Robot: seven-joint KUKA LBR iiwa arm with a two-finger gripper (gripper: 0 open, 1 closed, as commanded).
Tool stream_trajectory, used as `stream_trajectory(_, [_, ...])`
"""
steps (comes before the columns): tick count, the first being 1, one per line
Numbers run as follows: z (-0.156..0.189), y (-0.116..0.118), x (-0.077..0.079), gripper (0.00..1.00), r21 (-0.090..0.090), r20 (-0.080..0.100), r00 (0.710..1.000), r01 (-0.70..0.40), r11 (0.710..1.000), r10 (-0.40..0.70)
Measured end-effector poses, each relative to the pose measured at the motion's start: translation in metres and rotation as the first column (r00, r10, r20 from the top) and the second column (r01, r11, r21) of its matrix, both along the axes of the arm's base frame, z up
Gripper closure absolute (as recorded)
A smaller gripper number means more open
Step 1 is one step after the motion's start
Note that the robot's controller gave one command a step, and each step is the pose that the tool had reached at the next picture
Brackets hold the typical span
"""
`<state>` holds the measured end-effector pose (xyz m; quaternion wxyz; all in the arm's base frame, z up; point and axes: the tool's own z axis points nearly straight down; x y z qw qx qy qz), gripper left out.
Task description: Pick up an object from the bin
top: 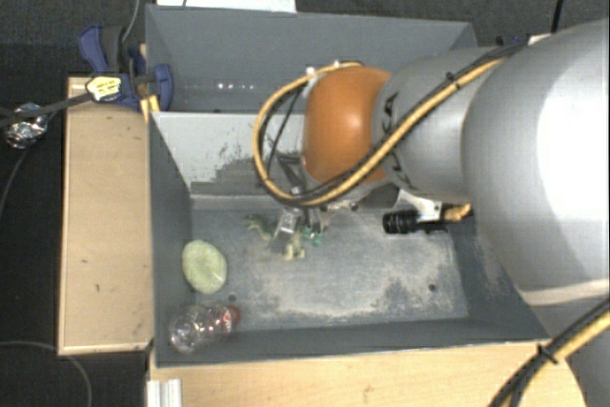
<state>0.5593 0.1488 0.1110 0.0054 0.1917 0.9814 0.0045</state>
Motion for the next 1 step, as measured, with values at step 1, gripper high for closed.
stream_trajectory(1, [0.0083, 0.0, 0.0008, 1.0, 0.0, 0.002, 1.0, 0.0, 1.0, 0.0])
